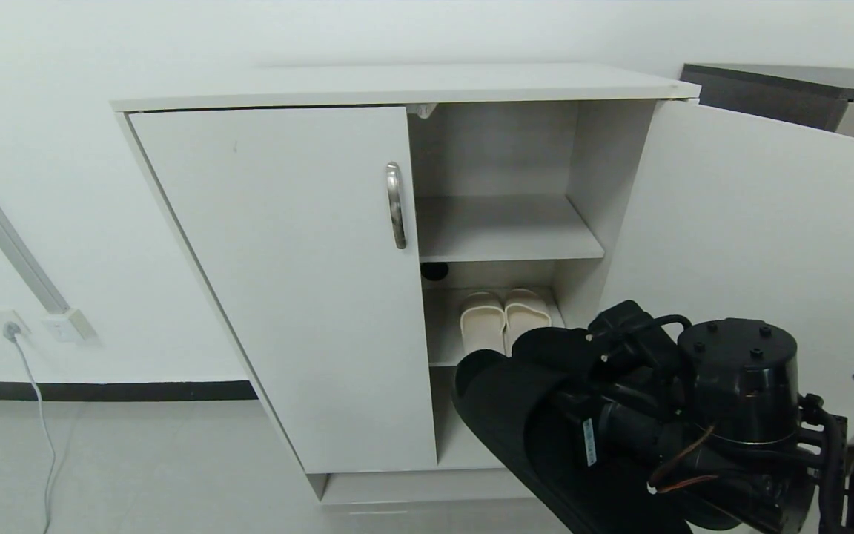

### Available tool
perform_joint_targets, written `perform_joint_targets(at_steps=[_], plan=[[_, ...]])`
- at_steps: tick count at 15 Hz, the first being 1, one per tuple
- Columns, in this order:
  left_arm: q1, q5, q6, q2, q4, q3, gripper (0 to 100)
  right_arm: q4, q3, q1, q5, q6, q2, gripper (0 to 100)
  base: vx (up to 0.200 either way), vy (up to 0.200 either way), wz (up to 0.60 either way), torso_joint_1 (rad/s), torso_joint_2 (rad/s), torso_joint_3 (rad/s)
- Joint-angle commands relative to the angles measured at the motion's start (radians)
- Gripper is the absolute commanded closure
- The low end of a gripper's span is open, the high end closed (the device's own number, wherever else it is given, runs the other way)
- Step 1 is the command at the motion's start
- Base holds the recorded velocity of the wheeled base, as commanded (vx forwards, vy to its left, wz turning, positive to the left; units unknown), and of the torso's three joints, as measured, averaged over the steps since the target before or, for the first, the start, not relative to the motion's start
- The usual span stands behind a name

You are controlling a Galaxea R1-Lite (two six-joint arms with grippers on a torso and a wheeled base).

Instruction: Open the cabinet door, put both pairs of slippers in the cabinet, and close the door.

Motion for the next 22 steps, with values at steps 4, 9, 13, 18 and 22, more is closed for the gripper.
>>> perform_joint_targets(at_steps=[4,9,13,18,22], plan=[[0.000,0.000,0.000,0.000,0.000,0.000,100,-0.149,-0.169,0.077,-0.309,0.016,0.235,100,0.000,0.000,0.00,0.000,0.00,0.000],[0.000,0.000,0.001,0.000,0.000,0.000,100,0.325,-0.631,0.109,-0.607,0.205,0.339,100,0.000,0.000,0.00,0.000,0.00,0.000],[0.000,0.000,0.001,0.000,0.000,0.000,100,0.705,-0.909,0.101,-0.653,0.260,0.299,100,0.000,0.000,0.00,0.000,0.00,0.000],[0.000,0.000,0.001,-0.001,0.000,0.000,100,0.731,-0.959,0.067,-0.648,0.260,0.317,100,0.000,0.000,0.00,0.000,0.00,0.000],[0.000,0.000,0.004,0.000,0.000,0.000,100,0.730,-0.944,0.066,-0.646,0.260,0.319,100,0.000,0.000,0.00,0.000,0.00,0.000]])
